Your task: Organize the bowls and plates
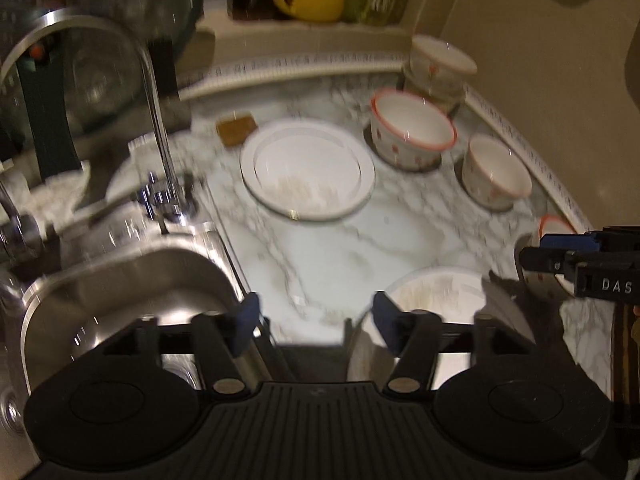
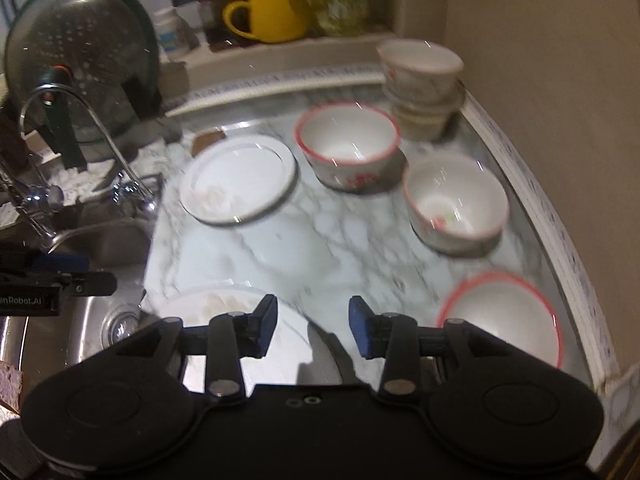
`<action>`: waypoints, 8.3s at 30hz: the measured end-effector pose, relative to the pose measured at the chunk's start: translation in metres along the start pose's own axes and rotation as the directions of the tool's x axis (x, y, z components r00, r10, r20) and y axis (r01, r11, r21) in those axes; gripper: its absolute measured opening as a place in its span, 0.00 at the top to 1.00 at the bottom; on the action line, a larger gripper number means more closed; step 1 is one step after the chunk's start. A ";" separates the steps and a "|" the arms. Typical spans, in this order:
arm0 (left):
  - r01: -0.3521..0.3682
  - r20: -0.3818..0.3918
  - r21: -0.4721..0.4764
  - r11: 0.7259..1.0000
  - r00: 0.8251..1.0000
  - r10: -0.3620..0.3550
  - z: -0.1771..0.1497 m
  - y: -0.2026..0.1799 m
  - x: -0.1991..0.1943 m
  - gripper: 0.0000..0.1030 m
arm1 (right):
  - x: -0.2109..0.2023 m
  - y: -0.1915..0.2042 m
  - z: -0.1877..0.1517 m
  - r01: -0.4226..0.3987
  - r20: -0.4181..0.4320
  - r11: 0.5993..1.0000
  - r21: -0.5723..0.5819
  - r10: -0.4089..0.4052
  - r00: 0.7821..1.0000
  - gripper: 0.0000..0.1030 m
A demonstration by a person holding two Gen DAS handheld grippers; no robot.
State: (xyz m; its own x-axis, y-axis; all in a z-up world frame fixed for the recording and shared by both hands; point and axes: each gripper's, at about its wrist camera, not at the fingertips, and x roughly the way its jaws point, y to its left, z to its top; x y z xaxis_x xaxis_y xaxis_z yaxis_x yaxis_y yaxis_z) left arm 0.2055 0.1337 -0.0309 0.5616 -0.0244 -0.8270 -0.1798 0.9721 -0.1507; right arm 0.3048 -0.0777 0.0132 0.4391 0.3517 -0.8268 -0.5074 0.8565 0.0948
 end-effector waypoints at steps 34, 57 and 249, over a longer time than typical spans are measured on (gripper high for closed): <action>-0.081 0.026 -0.011 0.997 0.996 0.082 0.118 0.028 0.127 0.22 | 0.118 0.029 0.079 -0.080 -0.029 0.997 -0.011 0.080 0.996 0.19; -0.087 -0.027 -0.024 0.996 0.996 0.086 0.121 0.045 0.181 0.31 | 0.185 0.024 0.086 -0.082 -0.078 0.994 0.067 0.087 0.993 0.44; 0.081 -0.129 0.232 0.969 0.990 -0.051 -0.044 -0.072 0.048 0.65 | 0.025 0.005 -0.092 -0.043 -0.131 0.951 0.307 0.087 0.988 0.86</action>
State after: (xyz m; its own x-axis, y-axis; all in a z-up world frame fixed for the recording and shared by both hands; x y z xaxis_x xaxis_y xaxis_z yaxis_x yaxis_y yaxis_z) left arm 0.2104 0.0523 -0.0836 0.4615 -0.1042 -0.8810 0.0584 0.9945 -0.0871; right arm 0.2454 -0.0993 -0.0578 0.2922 0.3725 -0.8808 -0.2737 0.9151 0.2962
